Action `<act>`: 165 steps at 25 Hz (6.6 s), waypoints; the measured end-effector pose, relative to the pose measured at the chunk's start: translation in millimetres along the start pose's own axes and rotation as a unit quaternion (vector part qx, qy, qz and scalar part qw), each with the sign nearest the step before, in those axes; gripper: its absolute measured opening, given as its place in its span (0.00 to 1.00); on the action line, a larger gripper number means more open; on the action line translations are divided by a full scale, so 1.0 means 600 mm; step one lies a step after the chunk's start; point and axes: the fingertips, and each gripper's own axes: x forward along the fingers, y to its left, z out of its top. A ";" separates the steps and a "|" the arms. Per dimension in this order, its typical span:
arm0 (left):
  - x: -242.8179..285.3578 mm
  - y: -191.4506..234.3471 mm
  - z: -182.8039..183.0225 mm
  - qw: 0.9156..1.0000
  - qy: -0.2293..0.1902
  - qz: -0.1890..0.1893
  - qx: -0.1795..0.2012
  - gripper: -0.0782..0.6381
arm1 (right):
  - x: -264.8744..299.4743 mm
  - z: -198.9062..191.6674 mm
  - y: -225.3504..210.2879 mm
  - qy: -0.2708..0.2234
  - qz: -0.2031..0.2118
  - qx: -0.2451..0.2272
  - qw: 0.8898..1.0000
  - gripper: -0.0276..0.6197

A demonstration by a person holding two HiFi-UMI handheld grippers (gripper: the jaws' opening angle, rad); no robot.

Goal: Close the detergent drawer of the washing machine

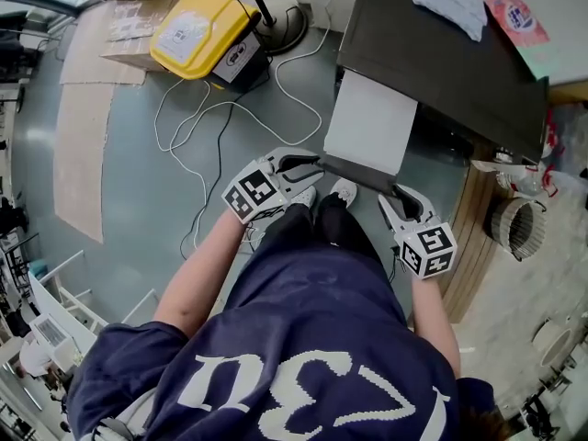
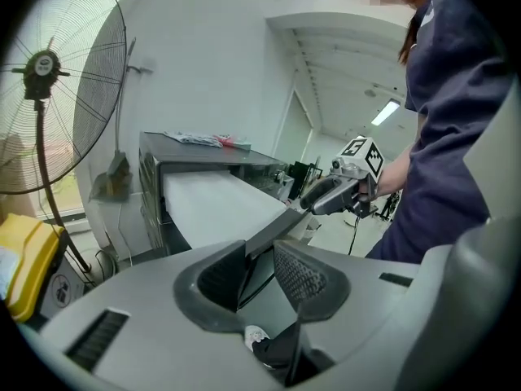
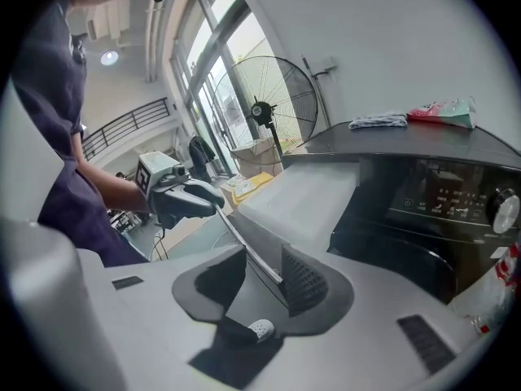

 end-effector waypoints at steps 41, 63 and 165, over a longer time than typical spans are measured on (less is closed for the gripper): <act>0.036 0.121 0.069 1.000 -0.026 0.005 -0.002 0.29 | 0.057 0.103 -0.082 -0.045 -0.073 -0.005 0.996 0.32; 0.076 0.207 0.124 0.998 -0.043 0.045 -0.005 0.29 | 0.094 0.177 -0.159 -0.064 -0.100 -0.017 0.993 0.33; 0.111 0.286 0.181 0.978 -0.087 0.188 -0.020 0.13 | 0.121 0.210 -0.237 -0.104 -0.214 0.004 0.971 0.07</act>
